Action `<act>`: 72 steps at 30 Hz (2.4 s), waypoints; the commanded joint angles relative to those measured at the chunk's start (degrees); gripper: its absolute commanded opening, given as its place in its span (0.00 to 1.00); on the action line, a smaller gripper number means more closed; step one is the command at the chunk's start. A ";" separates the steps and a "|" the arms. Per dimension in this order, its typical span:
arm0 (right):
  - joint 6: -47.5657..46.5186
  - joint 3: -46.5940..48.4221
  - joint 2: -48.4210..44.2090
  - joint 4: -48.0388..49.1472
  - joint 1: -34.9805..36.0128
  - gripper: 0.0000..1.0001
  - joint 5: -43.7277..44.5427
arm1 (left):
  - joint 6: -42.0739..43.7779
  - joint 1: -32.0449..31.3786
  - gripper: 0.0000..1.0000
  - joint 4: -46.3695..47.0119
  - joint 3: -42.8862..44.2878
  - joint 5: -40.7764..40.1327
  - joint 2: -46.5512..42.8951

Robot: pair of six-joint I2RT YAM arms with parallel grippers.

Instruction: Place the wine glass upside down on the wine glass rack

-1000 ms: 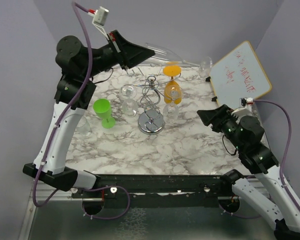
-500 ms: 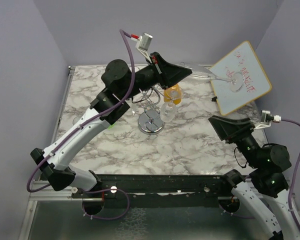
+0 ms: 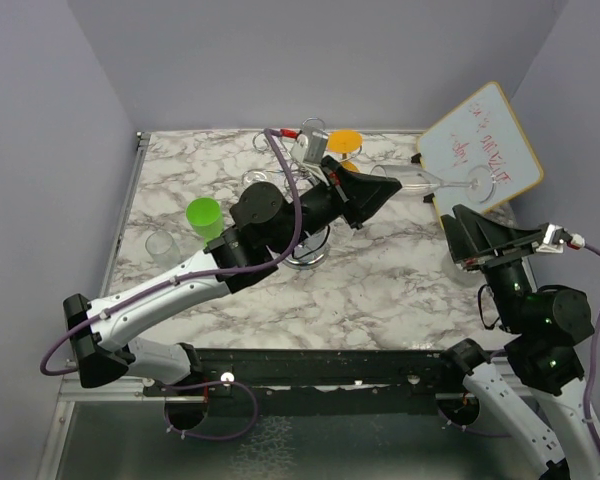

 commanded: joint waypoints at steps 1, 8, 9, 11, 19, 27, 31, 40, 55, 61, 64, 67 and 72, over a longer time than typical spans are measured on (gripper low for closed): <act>10.62 3.55 0.38 -10.56 0.08 0.77 11.12 | 4.09 -1.86 0.00 7.61 -1.22 -4.87 -3.33; 16.96 4.91 2.37 -13.80 0.05 0.73 12.78 | 6.21 -2.92 0.00 7.85 -1.86 -4.30 -3.38; 17.20 4.68 3.07 -12.62 0.04 0.69 12.14 | 6.49 -3.17 0.00 7.87 -1.81 -4.06 -3.28; 17.05 4.32 4.30 -10.31 0.11 0.64 10.86 | 6.94 -3.41 0.00 7.95 -2.03 -3.68 -3.22; 19.48 1.04 6.70 -1.74 0.04 0.63 7.79 | 6.80 -4.11 0.00 8.22 -4.27 -2.69 -3.93; 19.66 -0.58 8.16 3.17 0.08 0.60 6.03 | 6.37 -4.31 0.00 8.30 -7.00 -2.88 -6.21; 20.78 0.32 9.95 2.39 0.05 0.50 5.00 | 5.83 -4.40 0.00 8.65 -8.06 -2.51 -6.62; 22.38 -0.54 11.28 5.25 0.08 0.44 3.59 | 5.48 -4.75 0.00 8.92 -9.43 -1.10 -7.08; 9.69 2.78 10.88 3.71 0.08 0.01 4.24 | 5.04 -4.99 0.29 8.87 -13.50 -3.41 -9.35; -1.72 2.27 8.66 2.38 0.07 0.01 3.77 | 2.75 -4.97 0.67 2.08 -14.10 -7.93 -12.54; -6.47 2.67 7.56 1.06 0.03 0.01 3.20 | 2.77 -5.00 0.74 -5.82 -11.91 -8.87 -13.53; -12.08 3.23 6.53 0.72 0.07 0.01 1.56 | 3.11 -4.98 0.81 -11.37 -10.44 -8.14 -14.35; -21.75 3.08 3.84 0.77 0.05 0.01 -2.47 | 8.69 -4.97 0.98 -14.89 -9.21 -1.79 -15.87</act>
